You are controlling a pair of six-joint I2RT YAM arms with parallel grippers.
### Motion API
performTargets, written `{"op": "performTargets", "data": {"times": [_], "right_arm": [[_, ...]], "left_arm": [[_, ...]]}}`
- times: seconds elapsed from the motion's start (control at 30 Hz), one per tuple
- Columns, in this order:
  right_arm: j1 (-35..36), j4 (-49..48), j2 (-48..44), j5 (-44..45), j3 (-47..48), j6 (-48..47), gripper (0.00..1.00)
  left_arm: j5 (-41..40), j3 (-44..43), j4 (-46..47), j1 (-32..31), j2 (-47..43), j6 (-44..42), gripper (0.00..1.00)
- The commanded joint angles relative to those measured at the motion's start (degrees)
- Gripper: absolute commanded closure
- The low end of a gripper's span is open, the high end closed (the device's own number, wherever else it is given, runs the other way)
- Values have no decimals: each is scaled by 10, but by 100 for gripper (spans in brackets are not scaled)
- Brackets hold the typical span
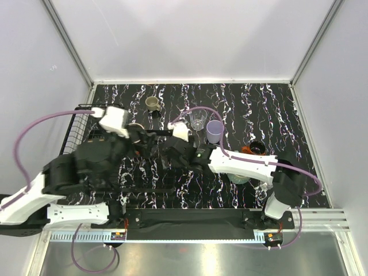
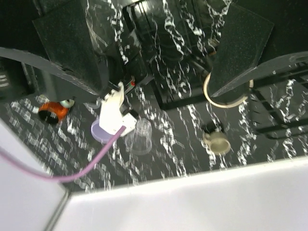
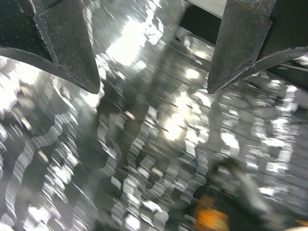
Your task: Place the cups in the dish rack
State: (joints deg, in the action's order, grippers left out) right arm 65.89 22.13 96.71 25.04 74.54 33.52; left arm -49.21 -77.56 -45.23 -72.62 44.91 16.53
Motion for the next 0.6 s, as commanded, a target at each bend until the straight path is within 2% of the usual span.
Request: {"op": "performTargets", "data": {"times": [0.0, 0.17, 0.23, 0.33, 0.47, 0.57], "right_arm": [[3, 131, -57, 69, -25, 94, 0], [2, 183, -150, 101, -84, 153, 0], [2, 227, -192, 106, -101, 167, 0], [1, 323, -243, 133, -101, 241, 0], [-14, 384, -307, 121, -115, 301, 0], [-54, 419, -354, 103, -141, 317, 0]], "left_arm": [[29, -2, -26, 4, 51, 63, 1], [78, -2, -26, 17, 92, 106, 1], [90, -12, -30, 19, 105, 116, 1], [97, -17, -39, 19, 127, 134, 1], [147, 13, 7, 19, 130, 158, 1], [196, 55, 56, 19, 123, 177, 1]]}}
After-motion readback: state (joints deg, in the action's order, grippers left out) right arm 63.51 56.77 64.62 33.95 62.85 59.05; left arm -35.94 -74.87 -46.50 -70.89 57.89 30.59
